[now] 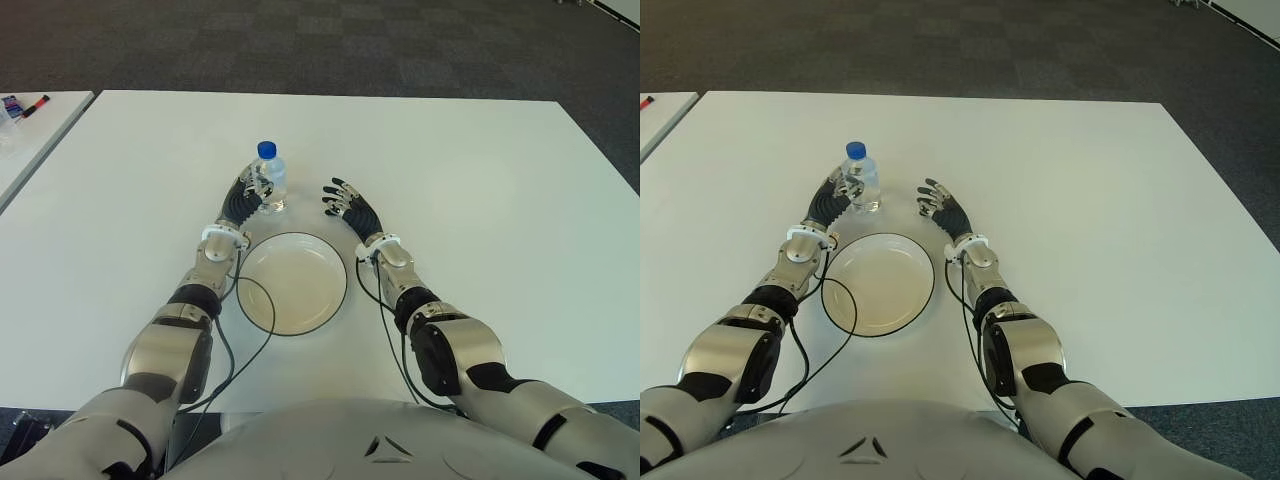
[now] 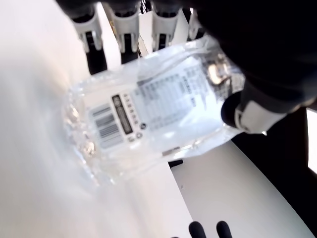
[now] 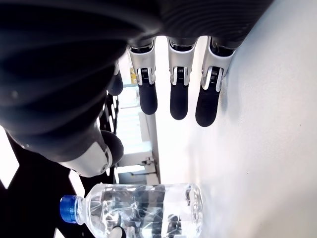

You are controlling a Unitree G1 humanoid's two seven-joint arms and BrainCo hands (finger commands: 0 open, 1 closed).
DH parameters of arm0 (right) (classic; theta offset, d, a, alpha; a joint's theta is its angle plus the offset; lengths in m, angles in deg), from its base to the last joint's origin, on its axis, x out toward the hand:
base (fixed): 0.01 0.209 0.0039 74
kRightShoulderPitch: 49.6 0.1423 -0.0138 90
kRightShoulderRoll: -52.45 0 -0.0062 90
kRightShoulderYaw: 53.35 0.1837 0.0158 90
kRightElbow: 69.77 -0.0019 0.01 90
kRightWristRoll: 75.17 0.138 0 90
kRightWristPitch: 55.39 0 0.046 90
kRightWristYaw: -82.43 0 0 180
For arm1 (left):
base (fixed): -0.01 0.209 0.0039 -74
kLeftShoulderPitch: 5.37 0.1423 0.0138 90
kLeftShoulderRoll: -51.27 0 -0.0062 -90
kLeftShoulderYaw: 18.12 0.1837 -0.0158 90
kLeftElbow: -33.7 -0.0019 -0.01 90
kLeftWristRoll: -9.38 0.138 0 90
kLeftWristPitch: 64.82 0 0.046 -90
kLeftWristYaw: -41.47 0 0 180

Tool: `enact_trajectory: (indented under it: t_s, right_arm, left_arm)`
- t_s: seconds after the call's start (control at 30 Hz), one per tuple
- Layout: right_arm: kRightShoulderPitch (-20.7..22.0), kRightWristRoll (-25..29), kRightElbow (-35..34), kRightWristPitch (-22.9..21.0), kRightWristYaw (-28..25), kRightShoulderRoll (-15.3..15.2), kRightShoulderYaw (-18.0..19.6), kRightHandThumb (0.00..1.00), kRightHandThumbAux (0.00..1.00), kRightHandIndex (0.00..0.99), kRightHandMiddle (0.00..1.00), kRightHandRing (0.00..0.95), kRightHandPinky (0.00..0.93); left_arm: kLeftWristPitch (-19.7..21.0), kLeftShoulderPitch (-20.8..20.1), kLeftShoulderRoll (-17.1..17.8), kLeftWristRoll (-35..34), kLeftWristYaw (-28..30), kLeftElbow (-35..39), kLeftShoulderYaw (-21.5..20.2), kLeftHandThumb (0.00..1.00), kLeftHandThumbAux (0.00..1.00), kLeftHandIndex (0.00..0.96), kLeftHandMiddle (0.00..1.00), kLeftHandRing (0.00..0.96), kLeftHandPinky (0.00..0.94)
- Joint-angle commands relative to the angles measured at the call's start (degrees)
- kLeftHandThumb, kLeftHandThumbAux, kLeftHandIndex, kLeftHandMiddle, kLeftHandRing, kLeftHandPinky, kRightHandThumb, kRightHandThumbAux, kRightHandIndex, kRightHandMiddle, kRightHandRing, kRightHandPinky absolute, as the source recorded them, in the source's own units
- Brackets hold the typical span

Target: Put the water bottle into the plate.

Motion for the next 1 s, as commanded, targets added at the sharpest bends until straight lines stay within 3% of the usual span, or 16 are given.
enact_trajectory:
  t_s: [0.03,0.77,0.97,1.0]
  right_arm:
    - [-1.24,-0.19,3.06,-5.3,0.43,3.58,0.25,0.191,0.696,0.048,0.168,0.181,0.205]
    - [-1.17,-0.1,3.06,-5.37,0.64,3.53,0.44,0.216,0.709,0.053,0.194,0.214,0.232]
    - [-1.14,-0.09,3.1,-5.43,0.67,3.54,0.49,0.212,0.693,0.052,0.187,0.205,0.235]
    - [-1.15,-0.09,3.1,-5.42,0.67,3.54,0.49,0.211,0.689,0.052,0.186,0.204,0.234]
  left_arm:
    - [0.5,0.71,-0.32,-0.51,-0.43,0.84,-0.49,0.752,0.483,0.168,0.231,0.267,0.343]
    - [0.16,0.85,-0.81,-0.75,-1.01,1.15,-1.02,0.773,0.496,0.181,0.253,0.287,0.355]
    - [-0.18,0.92,-0.94,-1.01,-1.0,1.13,-1.2,0.789,0.499,0.2,0.278,0.31,0.37]
    - [-0.32,0.94,-0.97,-1.16,-0.87,1.11,-1.29,0.847,0.54,0.245,0.352,0.364,0.4]
